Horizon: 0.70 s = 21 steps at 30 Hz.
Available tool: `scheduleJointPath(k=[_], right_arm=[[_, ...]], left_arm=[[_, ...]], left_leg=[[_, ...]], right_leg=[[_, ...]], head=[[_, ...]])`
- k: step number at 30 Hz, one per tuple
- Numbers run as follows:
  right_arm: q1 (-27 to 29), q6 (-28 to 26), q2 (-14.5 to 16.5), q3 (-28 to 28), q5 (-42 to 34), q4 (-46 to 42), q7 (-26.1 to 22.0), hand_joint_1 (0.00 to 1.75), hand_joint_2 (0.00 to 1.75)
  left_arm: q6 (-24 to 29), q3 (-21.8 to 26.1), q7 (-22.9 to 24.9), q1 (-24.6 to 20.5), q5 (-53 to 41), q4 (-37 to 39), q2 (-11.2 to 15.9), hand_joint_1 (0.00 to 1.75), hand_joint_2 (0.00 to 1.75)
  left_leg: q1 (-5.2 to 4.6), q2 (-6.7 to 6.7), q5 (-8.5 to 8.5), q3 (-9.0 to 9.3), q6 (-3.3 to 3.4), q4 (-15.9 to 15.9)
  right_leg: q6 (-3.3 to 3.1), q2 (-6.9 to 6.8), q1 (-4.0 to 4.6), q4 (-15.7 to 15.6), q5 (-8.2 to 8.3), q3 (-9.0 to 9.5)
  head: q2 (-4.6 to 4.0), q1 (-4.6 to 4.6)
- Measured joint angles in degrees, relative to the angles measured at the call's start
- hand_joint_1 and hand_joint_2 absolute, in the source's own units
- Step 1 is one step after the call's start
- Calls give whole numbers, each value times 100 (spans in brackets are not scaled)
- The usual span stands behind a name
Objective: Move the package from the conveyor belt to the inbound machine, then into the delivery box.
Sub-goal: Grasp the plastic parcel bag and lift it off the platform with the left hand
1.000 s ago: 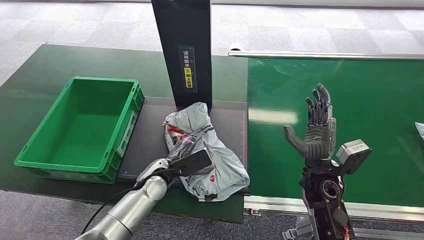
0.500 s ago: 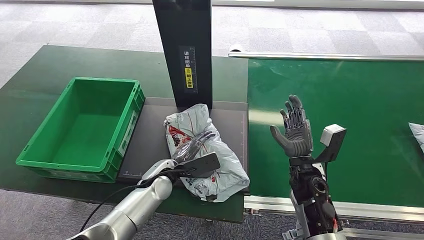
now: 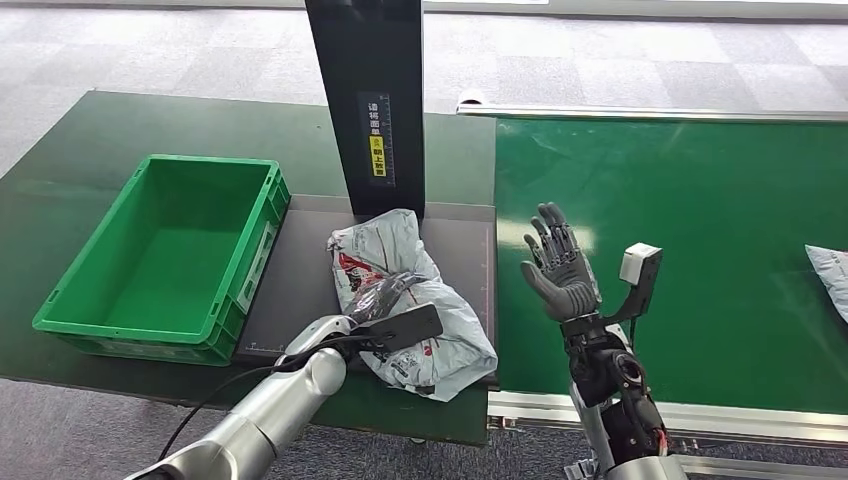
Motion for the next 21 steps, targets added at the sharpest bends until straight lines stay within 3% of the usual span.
scheduleJointPath(k=[6, 10, 21], right_arm=[[-329, -1310, 131, 377, 1003, 517, 335, 0, 175], [-340, -2216, 120, 624, 2049, 827, 293, 0, 175], [-380, -2214, 48, 999, 3045, 1427, 194, 0, 175]], left_arm=[[134, 240, -35, 7, 127, -29, -83, 175, 175], [654, 489, -645, 333, 582, -485, -90, 175, 175], [1593, 819, -1471, 802, 1231, -1432, -53, 175, 175]], left_leg=[[0, 1, 1, 6, 0, 0], [0, 4, 0, -7, -1, 1], [0, 2, -1, -24, 0, 1]], right_leg=[[0, 0, 0, 0, 0, 3], [0, 2, 0, 0, 0, -15], [0, 2, 0, 0, -1, -29]], head=[[0, 1], [0, 1], [0, 2]])
